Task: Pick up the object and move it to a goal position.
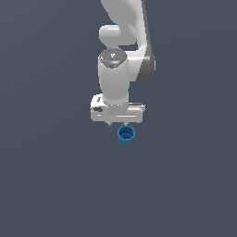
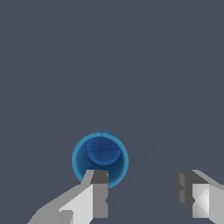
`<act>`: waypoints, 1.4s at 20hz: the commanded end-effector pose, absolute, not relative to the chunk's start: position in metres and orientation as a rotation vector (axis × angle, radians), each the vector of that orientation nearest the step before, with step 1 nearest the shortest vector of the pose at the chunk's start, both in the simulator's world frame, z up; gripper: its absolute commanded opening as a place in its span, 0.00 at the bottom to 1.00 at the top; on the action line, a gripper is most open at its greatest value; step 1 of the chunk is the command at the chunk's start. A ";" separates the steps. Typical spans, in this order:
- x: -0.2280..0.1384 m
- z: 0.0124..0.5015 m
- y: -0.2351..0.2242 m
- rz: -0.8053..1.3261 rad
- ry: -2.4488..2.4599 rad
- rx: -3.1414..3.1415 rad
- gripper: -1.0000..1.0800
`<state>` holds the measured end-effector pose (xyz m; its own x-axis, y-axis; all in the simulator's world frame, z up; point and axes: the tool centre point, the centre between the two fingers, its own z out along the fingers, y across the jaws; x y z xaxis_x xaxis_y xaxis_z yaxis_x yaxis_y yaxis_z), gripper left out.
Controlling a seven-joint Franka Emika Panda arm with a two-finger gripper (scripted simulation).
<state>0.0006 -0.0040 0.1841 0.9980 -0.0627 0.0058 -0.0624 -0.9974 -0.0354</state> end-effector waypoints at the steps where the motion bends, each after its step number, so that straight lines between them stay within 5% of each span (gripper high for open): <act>1: 0.000 0.184 -0.004 -0.010 0.098 -3.104 0.62; 28: -0.026 0.134 0.024 -0.025 0.924 -2.901 0.62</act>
